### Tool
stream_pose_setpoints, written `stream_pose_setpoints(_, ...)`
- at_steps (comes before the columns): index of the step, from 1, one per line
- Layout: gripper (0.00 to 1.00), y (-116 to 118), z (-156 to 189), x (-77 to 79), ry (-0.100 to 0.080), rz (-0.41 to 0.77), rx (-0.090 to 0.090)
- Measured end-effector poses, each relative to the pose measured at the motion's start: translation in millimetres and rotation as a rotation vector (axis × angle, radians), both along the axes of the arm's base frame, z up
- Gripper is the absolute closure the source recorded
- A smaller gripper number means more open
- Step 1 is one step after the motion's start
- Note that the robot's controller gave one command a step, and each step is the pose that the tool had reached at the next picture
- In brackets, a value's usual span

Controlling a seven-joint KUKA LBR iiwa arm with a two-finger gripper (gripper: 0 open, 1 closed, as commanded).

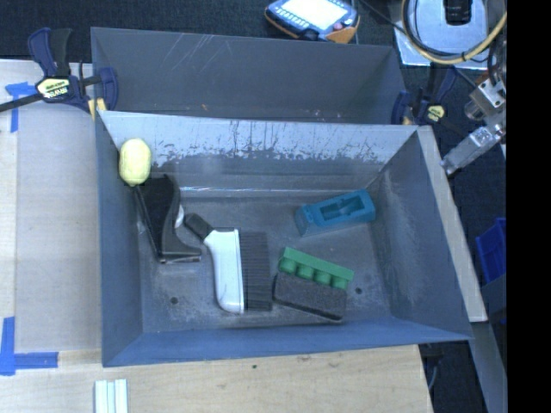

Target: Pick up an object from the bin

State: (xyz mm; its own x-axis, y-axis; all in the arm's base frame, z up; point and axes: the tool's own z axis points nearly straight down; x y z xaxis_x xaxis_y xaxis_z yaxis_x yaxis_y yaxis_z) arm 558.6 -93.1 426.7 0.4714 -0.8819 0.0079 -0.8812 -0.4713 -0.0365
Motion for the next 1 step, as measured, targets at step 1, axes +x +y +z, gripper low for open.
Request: stream_pose_setpoints(1, 1.0, 62.2, -92.5, 68.6, 0.006, -0.021, 0.007)
